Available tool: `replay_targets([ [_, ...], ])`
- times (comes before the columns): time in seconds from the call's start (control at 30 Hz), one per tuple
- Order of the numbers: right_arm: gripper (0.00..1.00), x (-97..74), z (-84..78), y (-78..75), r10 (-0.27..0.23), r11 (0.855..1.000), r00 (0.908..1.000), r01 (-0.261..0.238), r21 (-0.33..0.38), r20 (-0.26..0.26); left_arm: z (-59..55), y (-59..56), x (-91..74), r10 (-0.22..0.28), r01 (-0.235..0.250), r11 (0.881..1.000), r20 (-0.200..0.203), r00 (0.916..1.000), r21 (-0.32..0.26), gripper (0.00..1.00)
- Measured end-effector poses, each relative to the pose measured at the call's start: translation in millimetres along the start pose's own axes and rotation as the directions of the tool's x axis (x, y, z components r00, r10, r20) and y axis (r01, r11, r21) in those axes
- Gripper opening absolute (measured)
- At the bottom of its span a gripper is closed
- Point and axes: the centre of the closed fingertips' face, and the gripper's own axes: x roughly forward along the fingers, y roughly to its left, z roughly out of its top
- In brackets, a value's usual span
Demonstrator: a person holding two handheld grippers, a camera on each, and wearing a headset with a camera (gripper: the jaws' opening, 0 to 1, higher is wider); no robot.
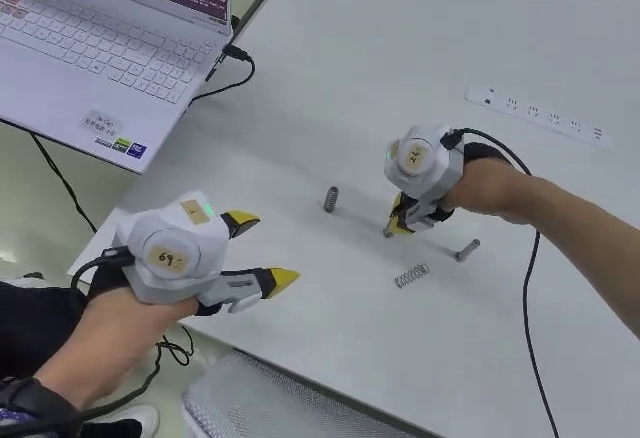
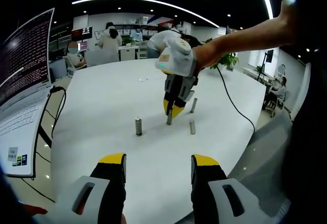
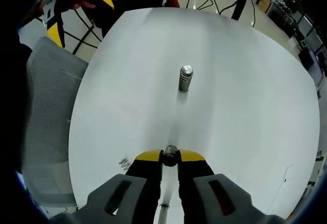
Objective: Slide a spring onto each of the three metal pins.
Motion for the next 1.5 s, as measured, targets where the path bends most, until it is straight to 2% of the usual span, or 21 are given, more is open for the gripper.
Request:
replay_targets([
  [0.2,0.09,5.7,-3.0,-1.4,0.007,1.000,1.0000,-0.007,0.000,-0.004,0.2,1.8,-0.3,0.003,-0.003,1.000,0.002,1.0000,0.000,0.46],
  [0.33,0.11,3.5,-4.9,-2.1,0.006,1.000,0.9999,-0.006,-0.011,-0.012,0.1,1.4,0.0,0.001,-0.001,1.000,0.001,1.0000,0.002,0.46],
  [0.47,0.14,-3.6,-4.2,-3.5,-0.002,1.000,1.0000,0.002,-0.005,0.001,0.9,0.4,0.2,-0.003,0.003,1.000,0.001,1.0000,0.004,0.46],
  [0.7,0.19,-24.7,-7.1,-6.2,-0.045,0.999,0.9988,0.045,0.007,0.018,3.7,-3.9,2.3,-0.013,0.013,1.000,0.002,0.9999,0.012,0.46],
  [0.97,0.23,-41.3,-8.2,0.3,-0.075,0.997,0.9964,0.074,0.027,0.040,10.8,-10.0,4.6,-0.027,0.027,0.999,0.006,0.9996,0.030,0.46],
  [1.13,0.25,-52.4,-8.6,3.3,-0.109,0.992,0.9918,0.105,0.064,0.066,14.7,-13.6,5.6,-0.032,0.032,0.999,0.012,0.9994,0.036,0.46],
  [1.5,0.27,-65.5,-14.8,9.0,-0.151,0.981,0.9820,0.136,0.136,0.113,20.6,-19.5,6.1,-0.042,0.041,0.998,0.024,0.9988,0.049,0.46],
])
